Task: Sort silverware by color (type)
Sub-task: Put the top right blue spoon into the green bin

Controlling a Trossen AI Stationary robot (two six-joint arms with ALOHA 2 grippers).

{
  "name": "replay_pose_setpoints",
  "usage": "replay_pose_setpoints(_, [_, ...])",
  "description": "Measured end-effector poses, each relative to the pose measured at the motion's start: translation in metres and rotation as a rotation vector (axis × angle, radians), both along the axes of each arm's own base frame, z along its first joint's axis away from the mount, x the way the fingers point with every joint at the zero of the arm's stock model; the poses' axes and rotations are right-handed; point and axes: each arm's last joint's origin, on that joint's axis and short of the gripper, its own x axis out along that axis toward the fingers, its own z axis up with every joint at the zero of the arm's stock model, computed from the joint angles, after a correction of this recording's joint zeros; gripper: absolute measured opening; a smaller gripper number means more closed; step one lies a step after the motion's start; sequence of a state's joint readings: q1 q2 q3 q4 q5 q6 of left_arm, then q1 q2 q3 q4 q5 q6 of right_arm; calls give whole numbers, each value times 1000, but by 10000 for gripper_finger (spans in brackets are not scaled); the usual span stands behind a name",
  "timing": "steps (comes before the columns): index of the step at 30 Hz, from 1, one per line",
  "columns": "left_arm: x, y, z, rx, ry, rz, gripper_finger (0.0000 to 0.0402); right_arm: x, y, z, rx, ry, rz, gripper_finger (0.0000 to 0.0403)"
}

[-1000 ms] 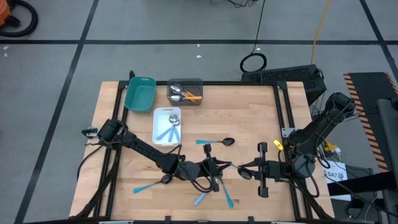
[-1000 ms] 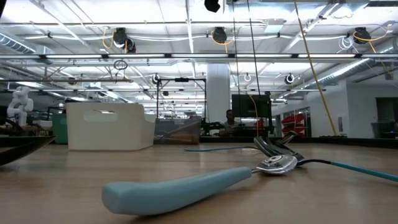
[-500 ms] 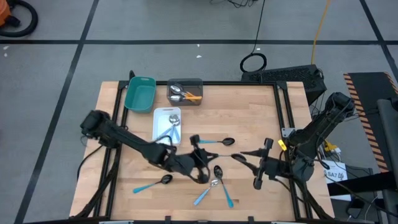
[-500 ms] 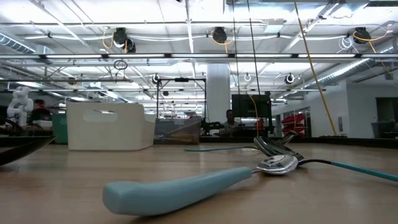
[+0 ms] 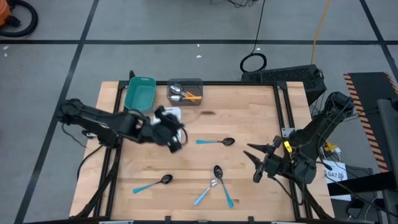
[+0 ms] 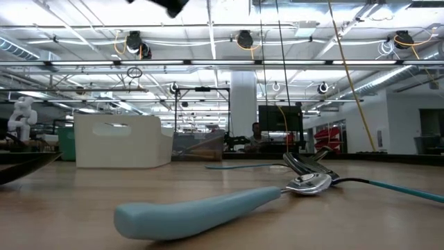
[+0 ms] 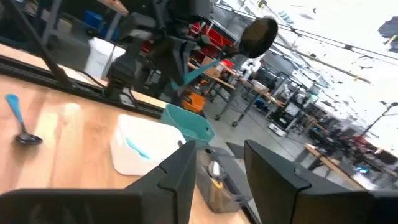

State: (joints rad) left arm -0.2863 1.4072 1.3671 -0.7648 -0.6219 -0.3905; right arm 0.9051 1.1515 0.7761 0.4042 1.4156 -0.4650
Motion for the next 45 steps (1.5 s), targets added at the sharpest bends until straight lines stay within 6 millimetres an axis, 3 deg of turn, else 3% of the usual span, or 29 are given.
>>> replay_pose_setpoints(6, [-47, 45, 17, -41, 79, 194, 5, -1, 0, 0, -20, 10, -19, 130])
replay_pose_setpoints(12, [-88, 87, 20, -115, 86, 330, 5, -1, 0, 0, -16, 7, -18, 130])
replay_pose_setpoints(17, [-126, 113, -1, -170, 98, 456, 5, -1, 0, 0, -8, 3, -18, 130])
replay_pose_setpoints(23, [-163, 133, -40, -286, 131, 622, 5, -1, 0, 0, -7, 2, -18, 130])
replay_pose_setpoints(31, [-174, 146, -81, -375, 251, 739, 5, -1, 0, 0, -14, 7, -18, 130])
replay_pose_setpoints(38, [-173, 147, -83, -358, 259, 764, 5, -1, 0, 0, -33, 17, -19, 130])
replay_pose_setpoints(45, [-173, 151, -89, -536, 220, 867, 5, -1, 0, 0, -35, 18, -20, 130])
